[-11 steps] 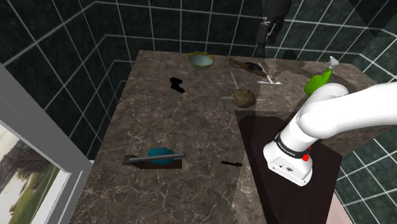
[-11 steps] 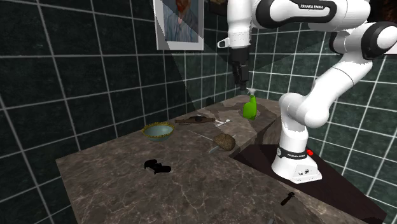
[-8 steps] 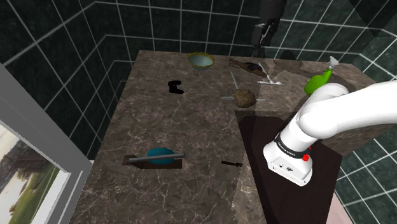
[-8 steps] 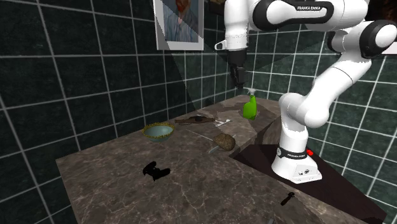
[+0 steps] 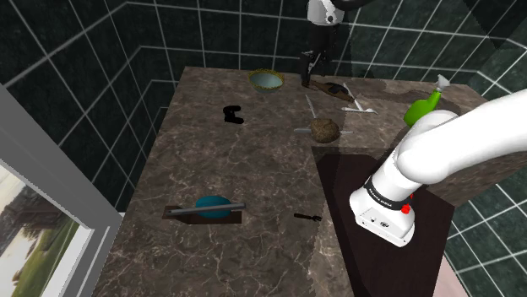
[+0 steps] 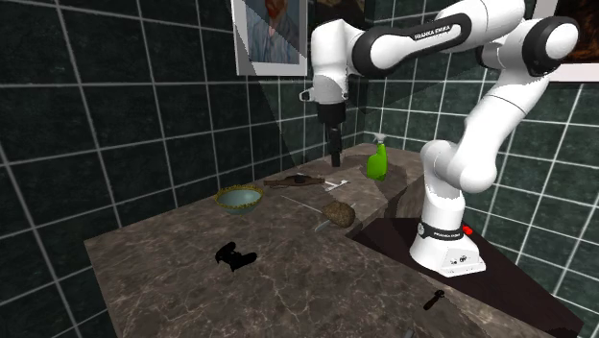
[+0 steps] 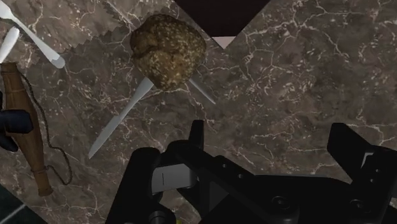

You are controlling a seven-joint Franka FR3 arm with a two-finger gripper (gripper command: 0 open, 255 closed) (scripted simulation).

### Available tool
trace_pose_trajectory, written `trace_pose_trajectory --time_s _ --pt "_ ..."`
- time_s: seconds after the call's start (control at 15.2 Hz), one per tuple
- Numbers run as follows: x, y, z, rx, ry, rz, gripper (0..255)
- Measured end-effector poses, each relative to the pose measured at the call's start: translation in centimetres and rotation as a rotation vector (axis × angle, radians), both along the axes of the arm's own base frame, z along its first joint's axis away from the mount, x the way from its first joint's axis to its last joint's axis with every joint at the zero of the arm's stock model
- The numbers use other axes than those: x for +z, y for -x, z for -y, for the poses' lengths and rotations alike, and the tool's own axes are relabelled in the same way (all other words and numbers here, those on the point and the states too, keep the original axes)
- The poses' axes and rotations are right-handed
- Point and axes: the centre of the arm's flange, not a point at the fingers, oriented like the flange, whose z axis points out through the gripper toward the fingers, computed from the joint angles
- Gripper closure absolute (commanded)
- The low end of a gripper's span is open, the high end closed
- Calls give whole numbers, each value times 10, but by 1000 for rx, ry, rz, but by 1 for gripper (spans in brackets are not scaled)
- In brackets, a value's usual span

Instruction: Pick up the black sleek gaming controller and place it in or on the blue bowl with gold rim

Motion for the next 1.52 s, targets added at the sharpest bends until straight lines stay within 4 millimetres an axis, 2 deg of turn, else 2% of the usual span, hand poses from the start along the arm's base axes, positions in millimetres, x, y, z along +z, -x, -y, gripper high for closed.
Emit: trace_pose_trajectory --time_s 0.26,0.4,0.86,1.52 --pt "-27 -38 -14 -19 -15 14 0" --pt "-48 -58 -24 -30 -23 19 0" --pt "-102 -122 -40 -64 -49 43 0" --pt "-172 -223 -73 -113 -87 76 0"
